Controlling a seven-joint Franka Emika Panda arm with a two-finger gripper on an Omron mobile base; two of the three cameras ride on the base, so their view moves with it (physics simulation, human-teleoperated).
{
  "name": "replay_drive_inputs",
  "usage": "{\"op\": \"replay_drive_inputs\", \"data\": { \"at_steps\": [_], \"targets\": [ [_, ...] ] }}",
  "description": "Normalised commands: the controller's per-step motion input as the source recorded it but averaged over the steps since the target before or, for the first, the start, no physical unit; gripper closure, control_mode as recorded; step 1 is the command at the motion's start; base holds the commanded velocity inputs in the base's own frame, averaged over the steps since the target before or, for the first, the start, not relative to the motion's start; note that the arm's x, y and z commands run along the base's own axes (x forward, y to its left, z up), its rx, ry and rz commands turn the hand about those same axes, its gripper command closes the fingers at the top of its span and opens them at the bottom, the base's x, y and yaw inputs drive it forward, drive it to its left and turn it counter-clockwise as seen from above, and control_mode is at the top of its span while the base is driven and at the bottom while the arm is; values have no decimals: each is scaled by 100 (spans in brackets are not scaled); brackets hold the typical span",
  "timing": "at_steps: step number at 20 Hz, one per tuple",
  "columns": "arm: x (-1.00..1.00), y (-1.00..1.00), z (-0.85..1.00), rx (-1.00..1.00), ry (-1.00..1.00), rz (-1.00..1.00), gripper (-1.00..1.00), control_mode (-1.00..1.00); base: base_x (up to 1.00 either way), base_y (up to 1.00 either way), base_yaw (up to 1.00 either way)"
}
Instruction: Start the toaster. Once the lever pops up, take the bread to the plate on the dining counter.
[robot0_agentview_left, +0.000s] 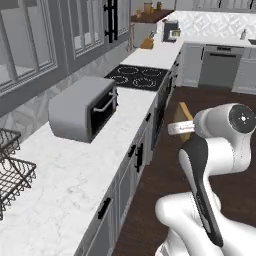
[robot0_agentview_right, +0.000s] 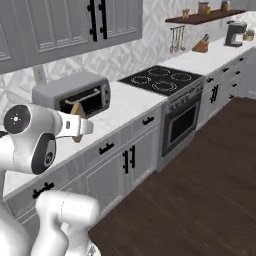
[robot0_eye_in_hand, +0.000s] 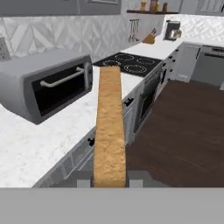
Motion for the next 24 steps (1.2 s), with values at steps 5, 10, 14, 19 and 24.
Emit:
{"op": "replay_drive_inputs", "data": {
  "at_steps": [5, 10, 14, 19, 24],
  "targets": [
    [0, 0, 0, 0, 0, 0, 100, 100, 0, -14, -99],
    [0, 0, 0, 0, 0, 0, 100, 100, 0, -14, -98],
    [0, 0, 0, 0, 0, 0, 100, 100, 56, -34, -71],
    [0, 0, 0, 0, 0, 0, 100, 100, 100, -16, -39],
    [0, 0, 0, 0, 0, 0, 100, 100, 100, 0, -23]
  ]
}}
